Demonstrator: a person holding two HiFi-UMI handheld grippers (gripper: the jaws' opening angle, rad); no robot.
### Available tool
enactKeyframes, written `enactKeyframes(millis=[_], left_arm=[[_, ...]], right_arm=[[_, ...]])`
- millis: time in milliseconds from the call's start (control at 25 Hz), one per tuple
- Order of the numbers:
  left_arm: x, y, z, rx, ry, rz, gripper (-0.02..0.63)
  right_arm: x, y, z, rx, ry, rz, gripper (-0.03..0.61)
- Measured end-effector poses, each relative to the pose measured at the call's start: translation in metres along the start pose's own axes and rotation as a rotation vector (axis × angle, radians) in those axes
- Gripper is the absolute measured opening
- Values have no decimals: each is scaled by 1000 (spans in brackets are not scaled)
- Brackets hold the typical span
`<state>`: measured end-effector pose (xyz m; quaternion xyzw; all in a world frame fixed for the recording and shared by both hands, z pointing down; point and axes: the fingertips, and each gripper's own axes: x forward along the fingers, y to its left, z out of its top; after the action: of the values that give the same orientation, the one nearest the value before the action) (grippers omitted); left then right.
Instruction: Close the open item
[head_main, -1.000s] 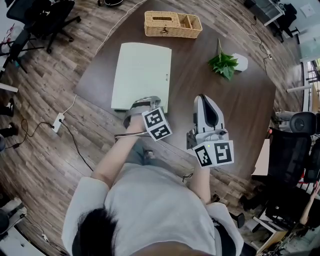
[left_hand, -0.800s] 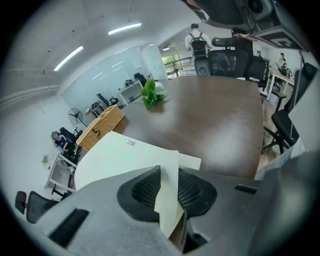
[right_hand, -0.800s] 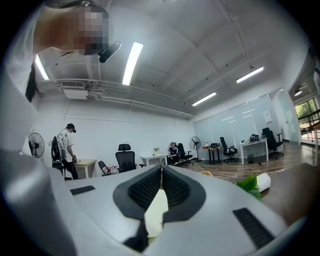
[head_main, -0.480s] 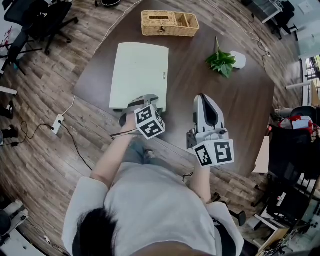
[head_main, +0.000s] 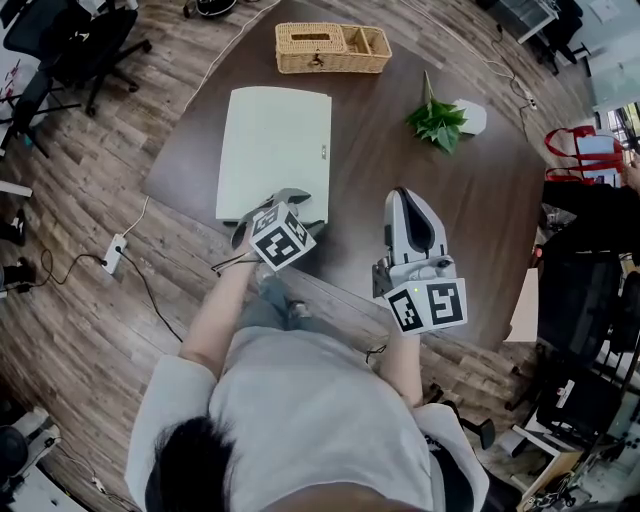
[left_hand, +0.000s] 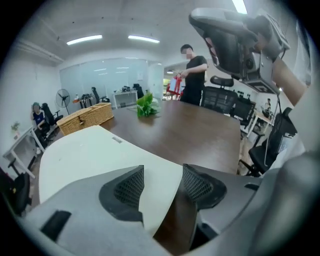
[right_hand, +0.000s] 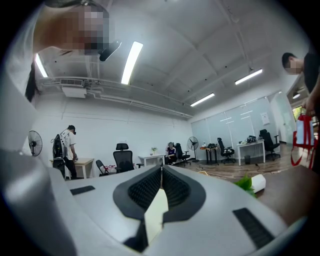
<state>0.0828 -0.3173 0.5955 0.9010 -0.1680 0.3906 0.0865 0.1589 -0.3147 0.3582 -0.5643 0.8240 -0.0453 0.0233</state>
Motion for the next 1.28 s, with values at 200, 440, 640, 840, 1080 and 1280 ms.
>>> enactKeyframes(millis=[200,440,640,840,1080,1280], left_arm=[[-7,24,4,-189,-49,53,175],[-1,33,-6,-101,65,185,58],[1,33,-5,-95,90,183,51],[-9,39,-3,-109,29,225,12],[-37,44,12,-202,-113,266,12],[-76,49,23,-286,-248,321,11]], right_arm=[[-1,-2,2,-2,-2,-4,14],[-2,0,2,-4,-3,-6,14],[-1,3,4,-6,-10,-5,14],[-5,6,6,-10,-16,-4,14],[-11,11,11,-13,-28,6,14],[-15,18,14,-17,-32,27,14]])
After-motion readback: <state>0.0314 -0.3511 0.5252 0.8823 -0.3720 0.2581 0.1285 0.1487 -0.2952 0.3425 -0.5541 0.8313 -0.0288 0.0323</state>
